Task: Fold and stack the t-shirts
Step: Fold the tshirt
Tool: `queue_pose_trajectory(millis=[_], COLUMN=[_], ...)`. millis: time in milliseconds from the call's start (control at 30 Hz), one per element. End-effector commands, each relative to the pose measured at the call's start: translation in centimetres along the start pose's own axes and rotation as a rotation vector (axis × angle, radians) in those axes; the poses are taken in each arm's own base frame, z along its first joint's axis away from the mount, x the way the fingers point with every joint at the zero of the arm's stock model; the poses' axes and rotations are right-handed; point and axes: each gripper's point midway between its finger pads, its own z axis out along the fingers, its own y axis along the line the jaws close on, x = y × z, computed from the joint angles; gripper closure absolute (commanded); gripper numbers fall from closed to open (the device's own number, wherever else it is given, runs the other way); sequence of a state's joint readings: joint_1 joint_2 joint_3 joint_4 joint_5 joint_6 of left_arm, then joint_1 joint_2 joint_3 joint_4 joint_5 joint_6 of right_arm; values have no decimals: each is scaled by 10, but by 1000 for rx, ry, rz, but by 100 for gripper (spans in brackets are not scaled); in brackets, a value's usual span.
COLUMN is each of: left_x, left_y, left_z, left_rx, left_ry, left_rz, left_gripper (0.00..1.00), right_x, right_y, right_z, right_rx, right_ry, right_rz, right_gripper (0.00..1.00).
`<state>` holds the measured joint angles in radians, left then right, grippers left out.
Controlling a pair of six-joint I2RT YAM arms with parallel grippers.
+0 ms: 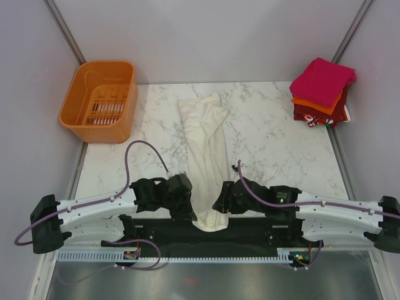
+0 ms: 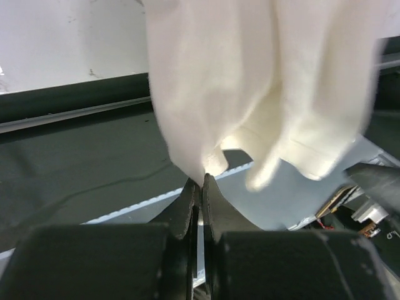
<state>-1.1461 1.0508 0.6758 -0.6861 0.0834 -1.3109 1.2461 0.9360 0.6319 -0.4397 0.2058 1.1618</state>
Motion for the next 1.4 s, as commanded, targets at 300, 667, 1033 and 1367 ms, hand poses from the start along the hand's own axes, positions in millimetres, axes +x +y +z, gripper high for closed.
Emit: queue_pose_trajectory(millis=[300, 667, 1033, 1367], left_x=[20, 25, 28, 25], left_y=[21, 55, 64, 55], left_z=[1, 25, 32, 29], left_rx=[-9, -137, -149, -112], left_ry=[75, 99, 104, 76], left_rz=[-63, -65, -73, -35], left_gripper=[97, 97, 98, 98], right_x=[38, 68, 86, 88], right_y=[-85, -74, -61, -60], right_z=[-29, 1, 22, 21], right_rx=[221, 61, 23, 8], right_ry=[118, 164, 196, 190], right_rz=[41, 93, 70, 54], right_gripper=[22, 33, 38, 100])
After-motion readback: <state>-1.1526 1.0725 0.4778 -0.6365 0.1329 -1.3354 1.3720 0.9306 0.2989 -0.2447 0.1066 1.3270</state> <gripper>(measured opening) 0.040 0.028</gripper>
